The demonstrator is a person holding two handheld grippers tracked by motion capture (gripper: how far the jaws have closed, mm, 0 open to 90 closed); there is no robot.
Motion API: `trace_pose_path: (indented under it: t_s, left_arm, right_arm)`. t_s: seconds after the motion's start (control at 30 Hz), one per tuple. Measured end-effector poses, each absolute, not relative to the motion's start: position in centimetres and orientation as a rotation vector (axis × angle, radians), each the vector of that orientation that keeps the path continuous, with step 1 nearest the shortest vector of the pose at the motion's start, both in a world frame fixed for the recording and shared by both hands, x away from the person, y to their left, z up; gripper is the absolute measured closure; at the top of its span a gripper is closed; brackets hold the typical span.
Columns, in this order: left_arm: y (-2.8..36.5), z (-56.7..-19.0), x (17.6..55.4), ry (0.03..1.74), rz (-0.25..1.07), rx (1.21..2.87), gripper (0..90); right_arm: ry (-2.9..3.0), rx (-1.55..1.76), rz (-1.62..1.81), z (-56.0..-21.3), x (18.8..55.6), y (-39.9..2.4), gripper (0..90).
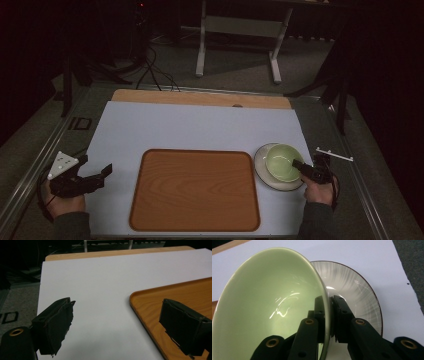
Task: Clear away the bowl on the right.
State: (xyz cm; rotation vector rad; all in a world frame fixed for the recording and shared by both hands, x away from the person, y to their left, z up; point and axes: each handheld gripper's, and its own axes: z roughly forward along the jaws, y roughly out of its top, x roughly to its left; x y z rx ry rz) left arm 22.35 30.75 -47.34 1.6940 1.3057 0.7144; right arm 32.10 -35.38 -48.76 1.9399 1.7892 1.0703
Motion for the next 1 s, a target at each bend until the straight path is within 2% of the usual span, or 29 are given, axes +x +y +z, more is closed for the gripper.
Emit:
trace_pose_path:
  t_s: [1.0]
  left_arm:
    - [30.7,-47.4,22.3,1.295,0.711,1.698,14.8]
  right_arm:
    - [1.801,1.836,1.166,-46.0,31.2,-33.0,82.3]
